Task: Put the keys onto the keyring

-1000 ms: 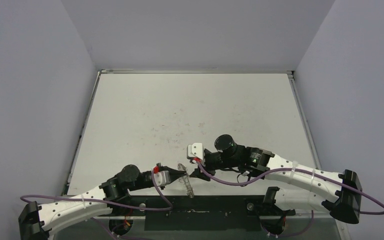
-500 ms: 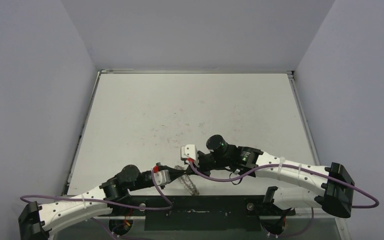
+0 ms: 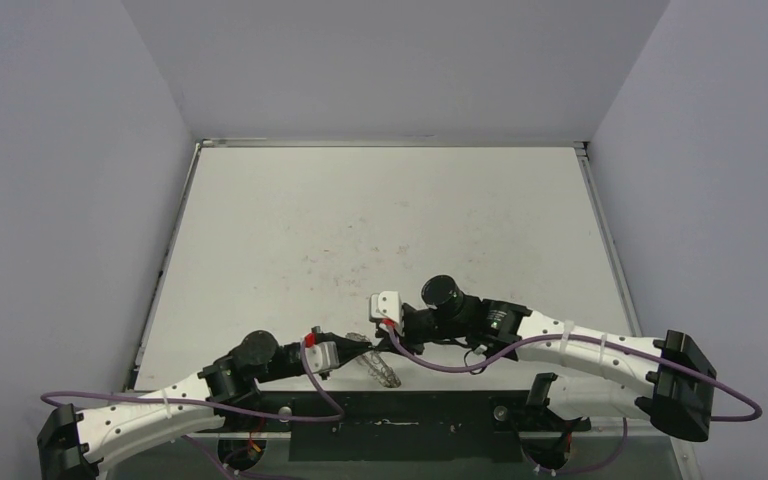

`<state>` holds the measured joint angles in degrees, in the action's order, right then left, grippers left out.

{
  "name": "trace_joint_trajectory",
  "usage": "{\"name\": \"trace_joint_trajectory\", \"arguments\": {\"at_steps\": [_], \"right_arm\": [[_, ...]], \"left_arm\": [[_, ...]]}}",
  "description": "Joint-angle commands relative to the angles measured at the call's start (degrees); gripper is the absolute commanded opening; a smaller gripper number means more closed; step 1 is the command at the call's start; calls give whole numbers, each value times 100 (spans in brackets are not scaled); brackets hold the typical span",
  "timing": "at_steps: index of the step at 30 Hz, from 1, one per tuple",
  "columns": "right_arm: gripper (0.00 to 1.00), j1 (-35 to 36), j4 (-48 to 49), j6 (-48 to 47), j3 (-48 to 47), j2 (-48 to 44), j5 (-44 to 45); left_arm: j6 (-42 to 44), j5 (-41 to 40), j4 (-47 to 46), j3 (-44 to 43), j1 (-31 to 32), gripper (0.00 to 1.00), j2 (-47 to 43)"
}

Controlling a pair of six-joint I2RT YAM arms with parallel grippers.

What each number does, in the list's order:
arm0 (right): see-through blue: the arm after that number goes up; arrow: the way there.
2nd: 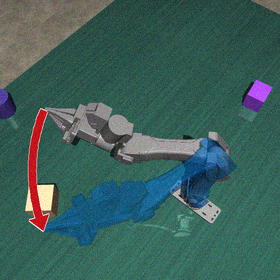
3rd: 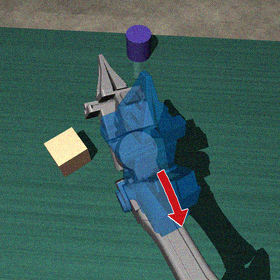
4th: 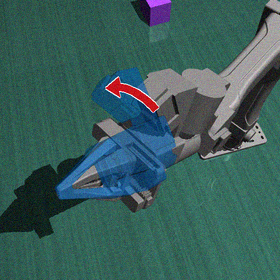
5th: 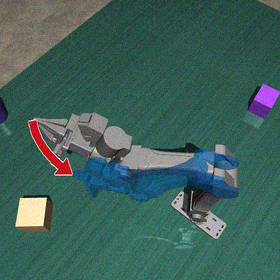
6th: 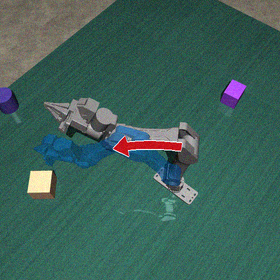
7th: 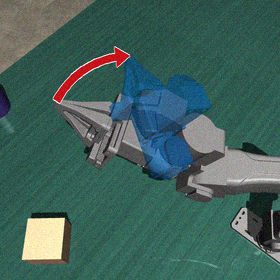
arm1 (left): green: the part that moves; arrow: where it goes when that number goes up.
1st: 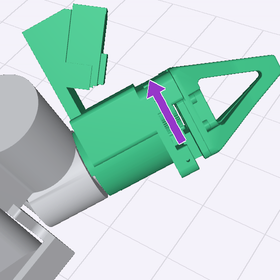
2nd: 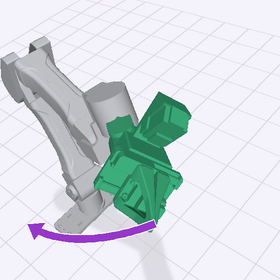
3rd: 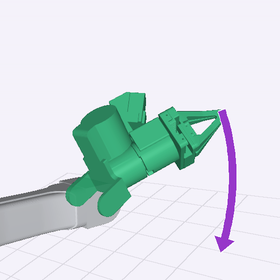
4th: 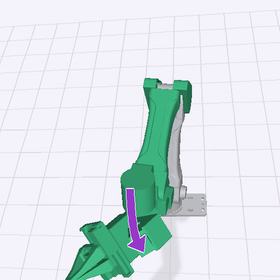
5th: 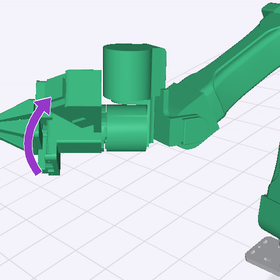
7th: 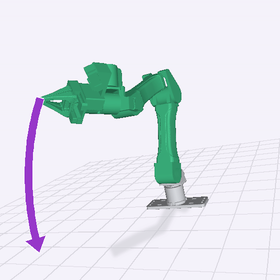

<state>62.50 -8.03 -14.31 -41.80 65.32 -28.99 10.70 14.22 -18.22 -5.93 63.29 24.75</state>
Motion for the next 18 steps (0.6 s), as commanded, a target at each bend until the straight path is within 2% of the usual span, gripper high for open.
{"name": "trace_joint_trajectory", "arguments": {"at_steps": [1, 3, 7, 18], "right_arm": [[20, -87, 754, 29, 273, -250, -97], [12, -96, 986, 55, 347, -273, -155], [11, -103, 1043, 74, 359, -242, -250], [29, -111, 895, 106, 184, -134, -546]], "left_arm": [[-95, 134, -595, -49, 26, 0, -117], [-98, 134, -602, -49, 26, 0, -128], [-119, 134, -613, -50, 26, 0, -137], [-112, 90, -608, -51, 28, 0, -110]]}}
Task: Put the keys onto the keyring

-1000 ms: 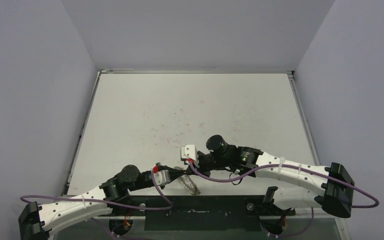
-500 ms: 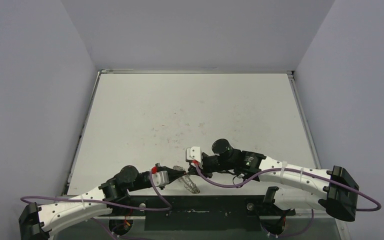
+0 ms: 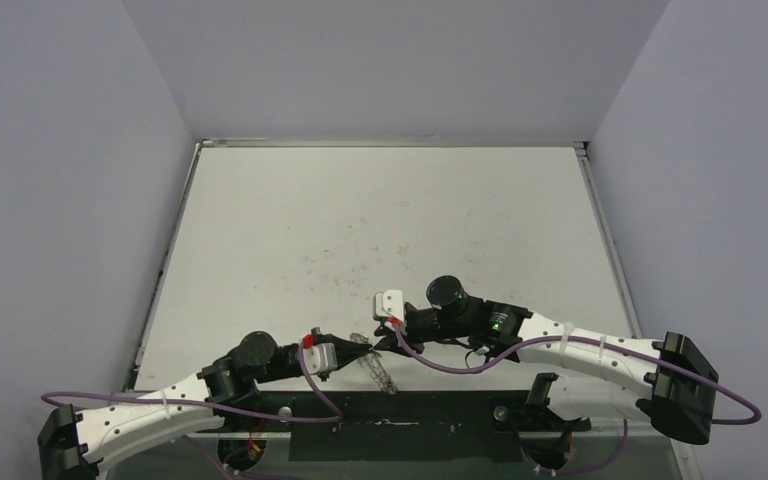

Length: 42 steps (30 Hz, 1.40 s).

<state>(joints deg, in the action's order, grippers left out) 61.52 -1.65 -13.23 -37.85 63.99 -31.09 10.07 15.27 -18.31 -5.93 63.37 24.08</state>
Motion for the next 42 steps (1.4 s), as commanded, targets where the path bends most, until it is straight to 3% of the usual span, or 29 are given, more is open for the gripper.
{"name": "trace_joint_trajectory", "arguments": {"at_steps": [1, 9, 13, 21, 29, 33, 39, 42], "right_arm": [[29, -6, 203, -3, -214, -12, -274], [27, -14, -134, -114, -69, -296, 158], [18, -12, 2, -107, -54, -183, -120], [26, -8, 121, -147, -126, 39, -740], [25, -1, 424, -57, -111, 75, -877], [20, -6, 540, 63, -116, 121, -610], [0, 3, 381, 50, -223, 223, -441], [0, -7, 54, -74, -297, 222, -383]], "left_arm": [[-51, -15, -596, -55, 20, 0, -43], [-37, -33, -590, -53, 17, 0, -46], [-39, -24, -604, -55, 17, 0, -15], [-23, -59, -509, -55, 17, 0, -78], [-28, -68, -507, -53, 17, 0, -70], [-22, -68, -503, -57, 17, 0, -61], [-45, -44, -501, -44, 17, 0, -69], [-35, -50, -476, -44, 17, 0, -107]]}}
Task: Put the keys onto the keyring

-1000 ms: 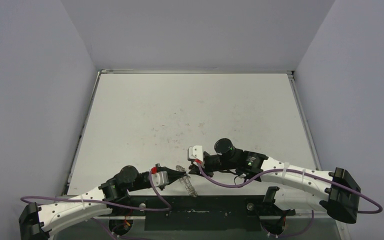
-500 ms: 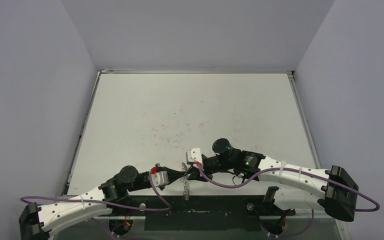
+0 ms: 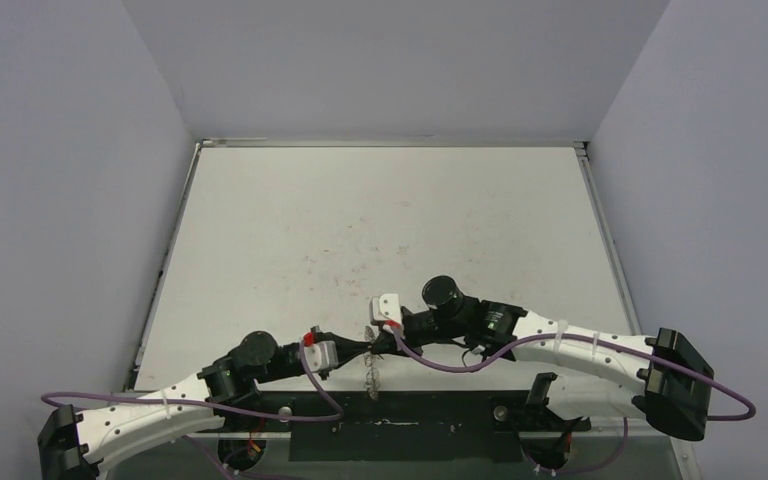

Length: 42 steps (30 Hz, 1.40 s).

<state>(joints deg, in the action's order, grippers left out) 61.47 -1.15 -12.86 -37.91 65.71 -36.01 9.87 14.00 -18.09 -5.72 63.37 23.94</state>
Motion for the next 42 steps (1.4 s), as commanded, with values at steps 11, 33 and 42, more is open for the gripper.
{"name": "trace_joint_trajectory", "arguments": {"at_steps": [11, 33, 42], "right_arm": [[0, 5, -1707, -506, -1135, 25, 468], [0, 522, -3816, -160, -3180, 1497, 880], [0, 665, -3732, -135, -3244, 1656, 919]], "left_arm": [[281, 21, 798, -432, 17, 13, -488], [473, -14, 1045, -774, 17, 17, -212], [484, 376, 737, -873, 17, 10, 450]]}}
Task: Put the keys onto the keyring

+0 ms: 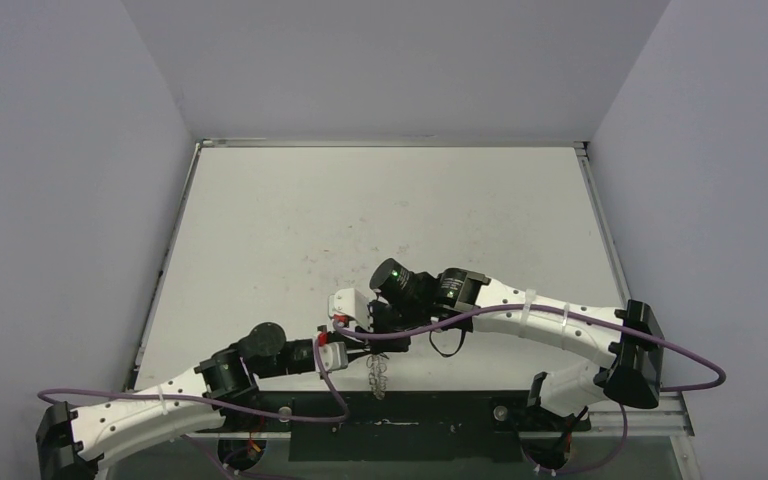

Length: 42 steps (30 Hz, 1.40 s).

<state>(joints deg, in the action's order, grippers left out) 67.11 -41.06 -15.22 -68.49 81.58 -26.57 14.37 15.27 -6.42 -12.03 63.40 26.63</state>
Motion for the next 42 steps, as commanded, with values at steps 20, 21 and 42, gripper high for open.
{"name": "trace_joint_trajectory", "arguments": {"at_steps": [20, 21, 42], "right_arm": [[39, -221, 1679, -61, 1030, -1183, -86], [40, -240, 1884, -102, 1214, -1365, -154], [30, -424, 3632, 73, 2218, -1891, -1014]], "left_arm": [[-343, 52, -1260, 403, 15, 0, -536], [-360, 52, -1410, 471, 15, 0, -544], [-625, 121, -3343, 1063, 15, 0, -438]]}}
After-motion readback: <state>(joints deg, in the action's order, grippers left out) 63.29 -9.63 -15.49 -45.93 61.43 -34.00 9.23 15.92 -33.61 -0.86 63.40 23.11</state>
